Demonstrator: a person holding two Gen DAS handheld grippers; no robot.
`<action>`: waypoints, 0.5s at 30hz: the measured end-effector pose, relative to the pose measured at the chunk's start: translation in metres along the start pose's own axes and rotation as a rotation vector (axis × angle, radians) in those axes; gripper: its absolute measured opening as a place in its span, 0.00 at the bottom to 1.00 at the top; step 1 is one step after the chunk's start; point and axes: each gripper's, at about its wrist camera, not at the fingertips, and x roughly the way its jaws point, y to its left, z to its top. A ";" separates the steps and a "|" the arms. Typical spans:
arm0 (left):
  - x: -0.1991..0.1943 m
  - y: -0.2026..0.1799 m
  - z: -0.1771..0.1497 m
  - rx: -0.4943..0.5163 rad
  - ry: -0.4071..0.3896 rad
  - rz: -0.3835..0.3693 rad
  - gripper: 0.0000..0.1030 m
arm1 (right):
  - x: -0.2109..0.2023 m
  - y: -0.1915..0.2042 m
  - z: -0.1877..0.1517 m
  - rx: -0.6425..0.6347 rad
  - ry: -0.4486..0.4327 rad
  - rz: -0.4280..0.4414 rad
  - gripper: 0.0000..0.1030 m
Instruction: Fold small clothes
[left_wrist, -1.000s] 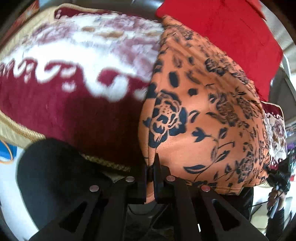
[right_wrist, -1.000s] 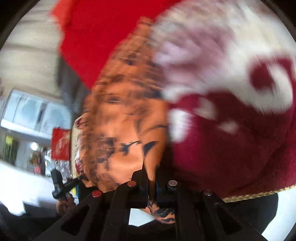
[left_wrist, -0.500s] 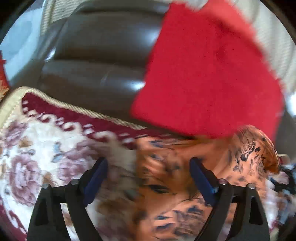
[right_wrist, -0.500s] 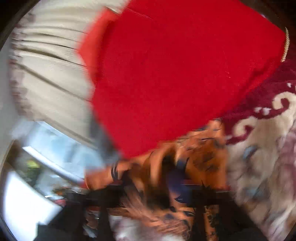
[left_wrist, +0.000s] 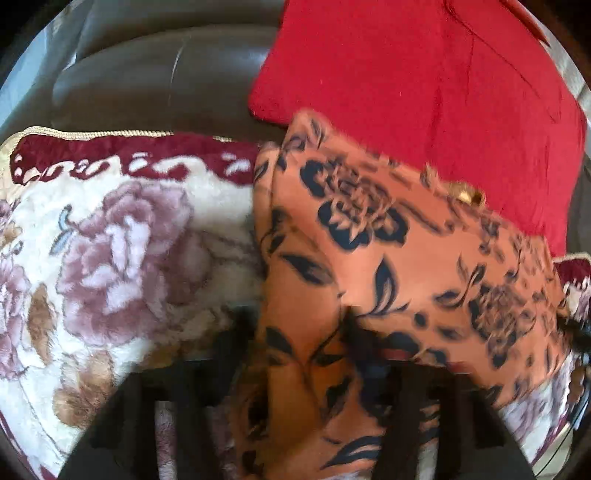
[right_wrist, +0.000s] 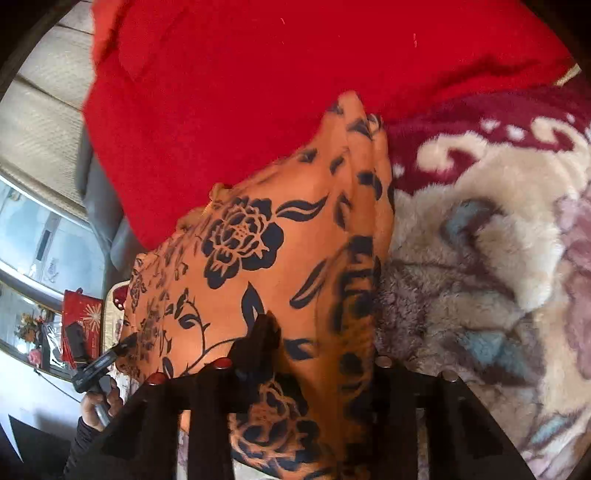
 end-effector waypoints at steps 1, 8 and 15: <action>-0.008 -0.002 0.004 -0.010 -0.001 -0.018 0.14 | -0.012 0.011 0.001 -0.026 -0.014 -0.011 0.19; -0.117 -0.031 -0.008 0.038 -0.180 -0.072 0.13 | -0.104 0.062 -0.014 -0.124 -0.114 0.056 0.14; -0.124 0.010 -0.110 -0.009 -0.098 -0.074 0.26 | -0.131 0.009 -0.117 -0.028 -0.065 0.047 0.27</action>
